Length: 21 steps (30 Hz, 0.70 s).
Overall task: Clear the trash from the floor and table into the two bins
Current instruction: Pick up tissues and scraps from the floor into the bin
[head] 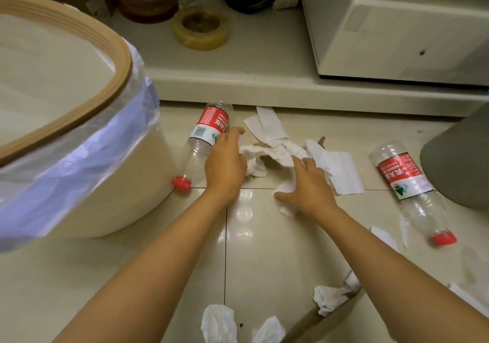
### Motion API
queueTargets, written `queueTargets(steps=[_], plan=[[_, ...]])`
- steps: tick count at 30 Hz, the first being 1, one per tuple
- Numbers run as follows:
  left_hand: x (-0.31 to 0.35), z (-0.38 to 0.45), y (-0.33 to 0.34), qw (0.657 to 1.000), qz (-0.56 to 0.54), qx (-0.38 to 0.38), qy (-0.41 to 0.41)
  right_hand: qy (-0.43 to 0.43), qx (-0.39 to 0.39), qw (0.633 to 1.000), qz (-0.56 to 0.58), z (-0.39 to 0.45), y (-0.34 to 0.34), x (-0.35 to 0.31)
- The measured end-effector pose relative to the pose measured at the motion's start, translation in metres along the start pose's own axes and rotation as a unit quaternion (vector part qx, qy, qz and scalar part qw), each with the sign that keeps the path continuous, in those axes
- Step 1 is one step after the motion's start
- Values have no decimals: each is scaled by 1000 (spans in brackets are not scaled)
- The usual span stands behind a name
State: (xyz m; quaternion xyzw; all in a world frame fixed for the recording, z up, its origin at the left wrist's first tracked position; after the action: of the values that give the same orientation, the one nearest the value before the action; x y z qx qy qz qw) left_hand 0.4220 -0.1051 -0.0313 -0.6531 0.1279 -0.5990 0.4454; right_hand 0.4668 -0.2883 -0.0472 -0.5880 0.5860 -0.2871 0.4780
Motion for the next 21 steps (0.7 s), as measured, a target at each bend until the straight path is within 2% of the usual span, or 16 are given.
queueTargets(steps=[3,5,7,16,21], plan=[[-1,9,22,992,7,-121,39,-18,3,999,30,4,1,-3],[3,11,37,976,16,-209,54,-28,12,998,53,2,1,-3],[9,14,45,960,55,-266,65,-34,17,997,72,-1,2,-1],[11,-3,33,955,85,-273,76,-20,24,979,200,-19,-6,6],[10,-14,14,964,-8,-262,50,-29,35,963,264,-33,-17,-5]])
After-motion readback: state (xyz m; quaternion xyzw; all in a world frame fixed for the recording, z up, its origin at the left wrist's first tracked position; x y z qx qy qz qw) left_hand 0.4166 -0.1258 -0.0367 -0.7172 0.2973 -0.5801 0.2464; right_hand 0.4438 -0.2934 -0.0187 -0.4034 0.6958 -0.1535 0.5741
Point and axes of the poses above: each hand's wrist, its own z-axis towards the middle knuckle, its own y-axis out of the palm, x = y × z, the point moved 3 cm from there along z, towards the middle knuckle, and after that the axes turned 8 degrees about y, right-handed, at the moved point
